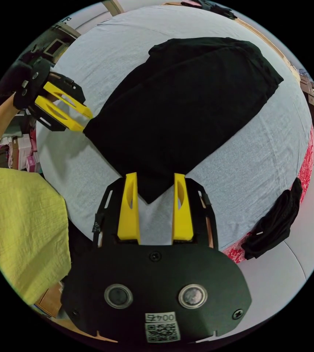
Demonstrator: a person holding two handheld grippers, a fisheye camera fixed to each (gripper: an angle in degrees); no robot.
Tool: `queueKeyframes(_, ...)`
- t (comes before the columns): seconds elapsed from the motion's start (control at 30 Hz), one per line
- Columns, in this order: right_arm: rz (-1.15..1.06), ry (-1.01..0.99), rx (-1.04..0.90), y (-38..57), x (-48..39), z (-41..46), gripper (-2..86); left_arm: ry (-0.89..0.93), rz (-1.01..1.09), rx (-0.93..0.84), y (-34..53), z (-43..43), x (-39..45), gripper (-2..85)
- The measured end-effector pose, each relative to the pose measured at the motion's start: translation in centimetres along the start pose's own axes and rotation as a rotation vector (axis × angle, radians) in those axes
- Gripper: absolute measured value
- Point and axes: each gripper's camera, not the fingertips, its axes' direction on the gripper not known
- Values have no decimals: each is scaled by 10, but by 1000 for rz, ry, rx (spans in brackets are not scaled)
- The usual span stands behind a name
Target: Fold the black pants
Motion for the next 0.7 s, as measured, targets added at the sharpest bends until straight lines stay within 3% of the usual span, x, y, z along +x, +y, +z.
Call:
queueKeyframes(0.37,20,-37,1,11,22,-17,123,7,-44,-33,-1,13,15,16)
queueKeyframes(0.53,28,-46,6,20,30,-25,122,48,-194,30,16,23,8,15)
queueKeyframes(0.7,32,-46,8,31,36,-35,121,-82,-159,20,10,33,24,22)
